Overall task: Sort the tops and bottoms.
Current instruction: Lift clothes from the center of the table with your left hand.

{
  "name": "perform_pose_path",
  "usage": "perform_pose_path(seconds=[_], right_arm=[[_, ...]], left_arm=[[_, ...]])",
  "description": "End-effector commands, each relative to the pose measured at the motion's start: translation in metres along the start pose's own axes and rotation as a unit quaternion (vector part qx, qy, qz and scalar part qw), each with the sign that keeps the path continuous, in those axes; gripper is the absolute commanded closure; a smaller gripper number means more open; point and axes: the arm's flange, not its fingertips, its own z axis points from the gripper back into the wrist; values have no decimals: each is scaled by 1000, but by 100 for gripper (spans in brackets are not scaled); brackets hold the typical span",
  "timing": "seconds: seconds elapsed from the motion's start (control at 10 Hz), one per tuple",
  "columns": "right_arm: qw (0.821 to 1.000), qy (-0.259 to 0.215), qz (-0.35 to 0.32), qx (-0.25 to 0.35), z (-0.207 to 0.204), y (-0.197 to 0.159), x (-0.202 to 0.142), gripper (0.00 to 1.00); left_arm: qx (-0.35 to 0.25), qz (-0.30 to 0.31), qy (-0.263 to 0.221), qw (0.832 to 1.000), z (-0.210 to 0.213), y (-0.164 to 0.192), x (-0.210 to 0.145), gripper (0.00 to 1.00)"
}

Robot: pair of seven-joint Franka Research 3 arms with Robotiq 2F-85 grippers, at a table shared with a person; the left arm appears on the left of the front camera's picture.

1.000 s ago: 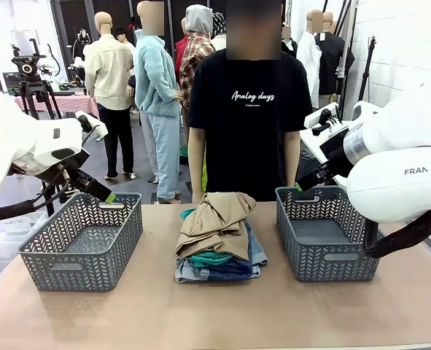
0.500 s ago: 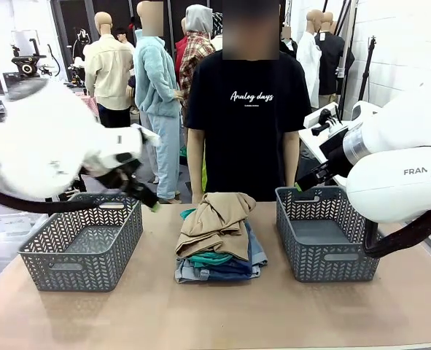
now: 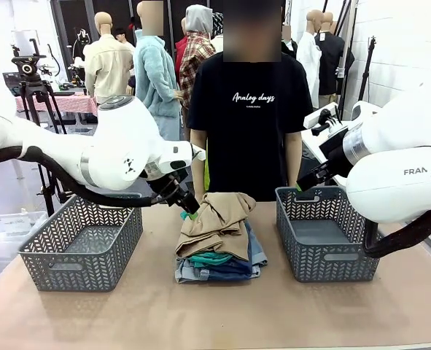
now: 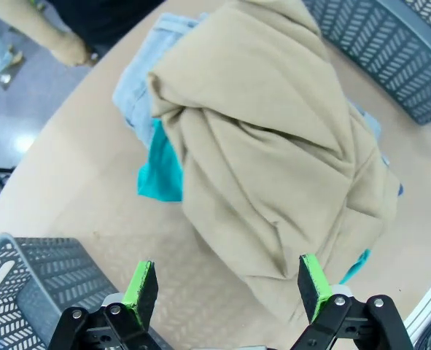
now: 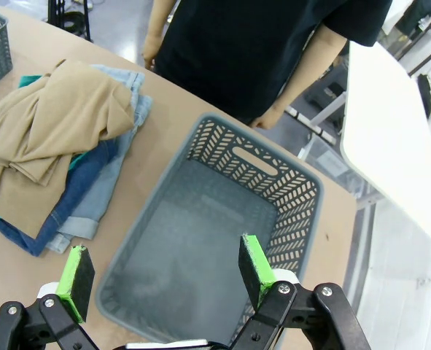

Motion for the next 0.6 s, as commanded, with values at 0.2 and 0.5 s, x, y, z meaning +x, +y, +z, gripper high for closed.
perform_pose_path(seconds=[0.2, 0.5], right_arm=[[1000, -1, 1, -3, 0, 0, 0, 0], [1000, -1, 1, -3, 0, 0, 0, 0]], left_arm=[[-7, -6, 0, 1000, -1, -7, -4, 0], [4, -37, -29, 999, -2, -21, 26, 0]])
